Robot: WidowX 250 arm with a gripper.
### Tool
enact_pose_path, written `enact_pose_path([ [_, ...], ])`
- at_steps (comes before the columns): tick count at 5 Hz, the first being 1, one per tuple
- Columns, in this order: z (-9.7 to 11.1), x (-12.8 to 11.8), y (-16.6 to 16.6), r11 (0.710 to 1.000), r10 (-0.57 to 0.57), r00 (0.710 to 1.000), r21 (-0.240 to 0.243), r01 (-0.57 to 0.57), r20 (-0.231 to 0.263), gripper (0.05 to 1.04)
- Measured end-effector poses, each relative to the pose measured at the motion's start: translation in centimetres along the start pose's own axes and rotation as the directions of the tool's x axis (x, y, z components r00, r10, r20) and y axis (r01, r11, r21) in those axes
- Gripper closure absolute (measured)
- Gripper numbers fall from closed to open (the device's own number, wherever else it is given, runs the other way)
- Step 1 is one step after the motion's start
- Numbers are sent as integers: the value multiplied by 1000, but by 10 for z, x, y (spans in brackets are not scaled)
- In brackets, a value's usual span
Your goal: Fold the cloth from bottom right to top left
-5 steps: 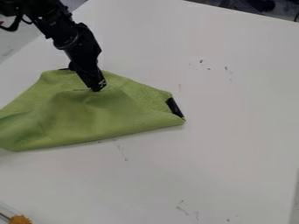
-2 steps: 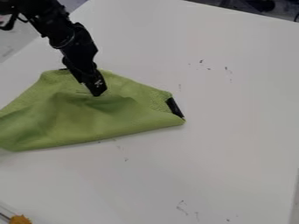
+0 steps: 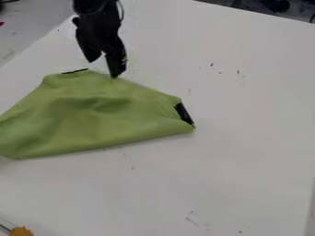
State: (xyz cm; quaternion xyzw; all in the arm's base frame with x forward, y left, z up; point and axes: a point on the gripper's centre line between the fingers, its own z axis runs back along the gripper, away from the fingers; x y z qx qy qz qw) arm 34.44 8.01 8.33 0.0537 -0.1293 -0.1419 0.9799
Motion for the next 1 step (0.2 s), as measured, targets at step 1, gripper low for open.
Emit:
enact_pose_path([
  [1, 11, 8, 2, 997, 78, 997, 21, -78, -19, 84],
])
